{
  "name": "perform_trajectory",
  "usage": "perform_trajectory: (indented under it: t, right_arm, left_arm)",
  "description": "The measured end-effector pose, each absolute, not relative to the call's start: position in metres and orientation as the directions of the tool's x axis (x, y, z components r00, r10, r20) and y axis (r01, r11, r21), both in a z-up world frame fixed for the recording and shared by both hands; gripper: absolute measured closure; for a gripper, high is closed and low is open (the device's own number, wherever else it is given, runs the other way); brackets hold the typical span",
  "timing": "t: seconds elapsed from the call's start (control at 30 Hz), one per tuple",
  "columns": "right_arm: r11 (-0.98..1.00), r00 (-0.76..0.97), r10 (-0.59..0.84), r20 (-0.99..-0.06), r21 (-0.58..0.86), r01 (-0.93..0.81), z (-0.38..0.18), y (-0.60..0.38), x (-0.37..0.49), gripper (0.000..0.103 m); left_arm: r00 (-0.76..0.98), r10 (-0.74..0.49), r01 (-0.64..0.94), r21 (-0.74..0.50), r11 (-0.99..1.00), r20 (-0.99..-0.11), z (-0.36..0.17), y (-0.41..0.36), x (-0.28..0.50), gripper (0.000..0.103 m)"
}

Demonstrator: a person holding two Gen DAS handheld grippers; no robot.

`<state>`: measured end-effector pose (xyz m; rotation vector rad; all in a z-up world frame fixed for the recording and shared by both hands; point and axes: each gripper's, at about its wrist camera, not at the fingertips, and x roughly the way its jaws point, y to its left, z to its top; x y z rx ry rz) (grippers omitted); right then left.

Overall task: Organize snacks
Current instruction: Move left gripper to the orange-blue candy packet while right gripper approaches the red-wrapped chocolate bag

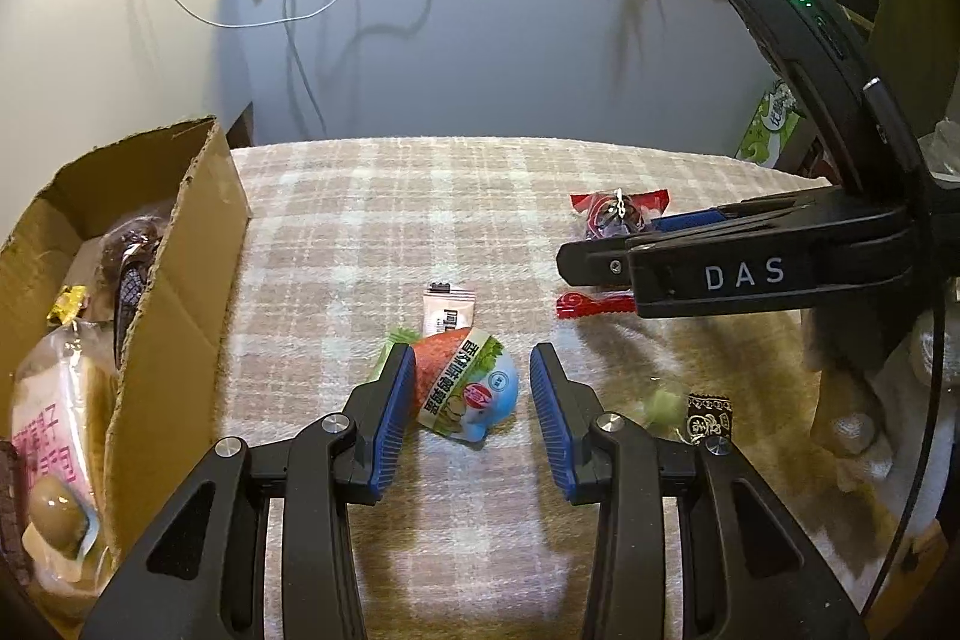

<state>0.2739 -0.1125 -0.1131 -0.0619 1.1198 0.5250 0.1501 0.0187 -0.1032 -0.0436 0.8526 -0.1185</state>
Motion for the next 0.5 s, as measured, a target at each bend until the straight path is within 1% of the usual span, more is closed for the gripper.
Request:
perform_trajectory:
  t: [0.07, 0.1, 0.4, 0.5]
  right_arm:
    - [0.877, 0.33, 0.367, -0.87, 0.205, -0.434, -0.1137, -0.1114, 0.2741, 0.035]
    - [0.877, 0.331, 0.366, -0.87, 0.203, -0.436, -0.1138, -0.1111, 0.2738, 0.036]
    - [0.875, 0.337, 0.374, -0.864, 0.208, -0.437, -0.1126, -0.1199, 0.2723, 0.042]
    - [0.873, 0.339, 0.375, -0.863, 0.207, -0.441, -0.1124, -0.1208, 0.272, 0.042]
  left_arm:
    - [0.651, -0.112, 0.084, -0.076, 0.994, -0.75, -0.1044, 0.0178, 0.1494, 0.065]
    - [0.651, -0.11, 0.084, -0.073, 0.994, -0.751, -0.1046, 0.0174, 0.1492, 0.067]
    - [0.657, -0.095, 0.088, -0.049, 0.995, -0.748, -0.1041, 0.013, 0.1467, 0.074]
    - [0.658, -0.092, 0.087, -0.046, 0.995, -0.747, -0.1043, 0.0119, 0.1467, 0.075]
